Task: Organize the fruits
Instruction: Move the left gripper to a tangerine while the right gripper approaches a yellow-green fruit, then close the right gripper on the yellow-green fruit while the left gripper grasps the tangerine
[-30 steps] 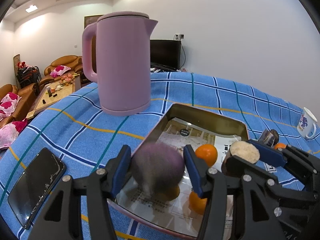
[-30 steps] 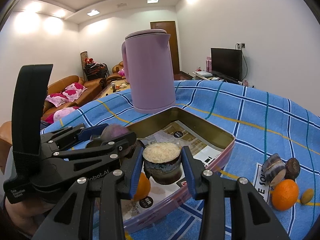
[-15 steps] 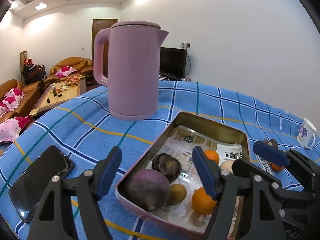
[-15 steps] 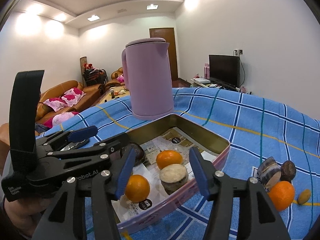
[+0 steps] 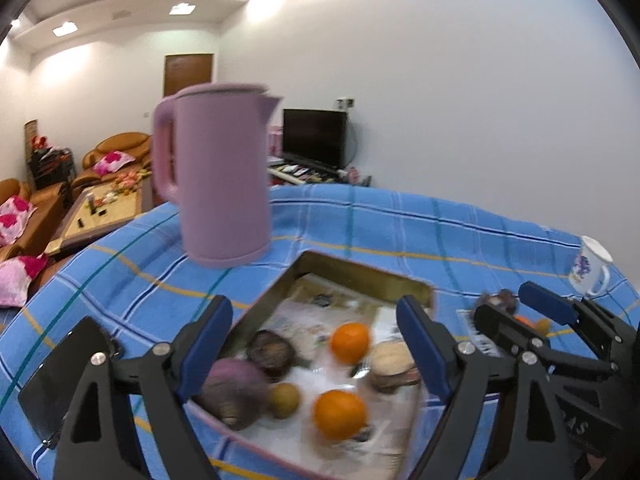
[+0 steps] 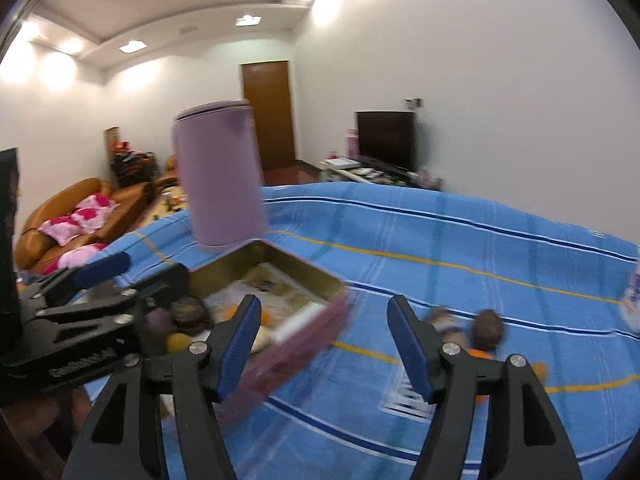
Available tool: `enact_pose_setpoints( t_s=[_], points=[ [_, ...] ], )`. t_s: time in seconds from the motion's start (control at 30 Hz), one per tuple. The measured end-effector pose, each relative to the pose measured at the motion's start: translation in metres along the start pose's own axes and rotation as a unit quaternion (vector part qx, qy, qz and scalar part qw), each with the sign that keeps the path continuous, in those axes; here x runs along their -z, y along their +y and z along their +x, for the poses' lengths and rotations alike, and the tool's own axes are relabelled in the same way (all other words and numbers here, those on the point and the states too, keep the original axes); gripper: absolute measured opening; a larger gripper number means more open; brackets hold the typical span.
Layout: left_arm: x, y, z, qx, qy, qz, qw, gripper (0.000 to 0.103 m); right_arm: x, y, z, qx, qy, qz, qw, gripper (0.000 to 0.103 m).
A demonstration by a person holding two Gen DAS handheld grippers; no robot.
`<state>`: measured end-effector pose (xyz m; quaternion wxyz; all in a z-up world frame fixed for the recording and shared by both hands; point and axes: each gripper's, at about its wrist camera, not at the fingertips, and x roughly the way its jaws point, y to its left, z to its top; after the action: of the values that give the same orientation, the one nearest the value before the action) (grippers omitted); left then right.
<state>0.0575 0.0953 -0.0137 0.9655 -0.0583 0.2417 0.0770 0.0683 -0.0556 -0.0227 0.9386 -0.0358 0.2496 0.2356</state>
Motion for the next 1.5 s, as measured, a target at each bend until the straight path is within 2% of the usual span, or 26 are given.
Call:
enact_pose_setpoints(
  t_s=[0.1,0.23,0.37,0.53,0.77,0.97,1.17,1.47,1.5],
  points=[
    [-0.006,-0.024,-0.003,0.022,-0.006,0.01,0.9997,0.095,0.0,-0.034,-0.015,0.038,0.005,0.014,0.999,0.067],
    [-0.009,-0.059,-0.004,0.046,-0.005,0.034,0.9984,0.097,0.004,-0.082,-0.028,0.093,0.007,0.04,0.995,0.067],
    [-0.008,-0.098,0.001,0.068,0.0,0.061,0.9958,0.097,0.01,-0.126,-0.033,0.118,0.008,0.085,0.989,0.067],
    [-0.001,-0.132,0.02,0.076,0.02,0.089,0.9929,0.097,0.018,-0.152,-0.026,0.137,0.031,0.101,0.985,0.067],
    [0.01,-0.15,0.053,0.078,0.058,0.098,0.9904,0.097,0.032,-0.159,-0.006,0.118,0.074,0.113,0.984,0.066],
    [0.014,-0.145,0.068,0.079,0.075,0.084,0.9905,0.097,0.038,-0.156,0.011,0.104,0.118,0.107,0.982,0.051],
    [0.018,-0.145,0.073,0.083,0.081,0.082,0.9898,0.097,0.045,-0.165,0.028,0.083,0.164,0.129,0.974,0.046],
    [0.02,-0.156,0.072,0.09,0.083,0.099,0.9876,0.097,0.047,-0.166,0.03,0.07,0.163,0.14,0.974,0.044],
    [0.021,-0.158,0.072,0.09,0.084,0.101,0.9872,0.097,0.047,-0.165,0.03,0.068,0.161,0.137,0.975,0.032]
  ],
)
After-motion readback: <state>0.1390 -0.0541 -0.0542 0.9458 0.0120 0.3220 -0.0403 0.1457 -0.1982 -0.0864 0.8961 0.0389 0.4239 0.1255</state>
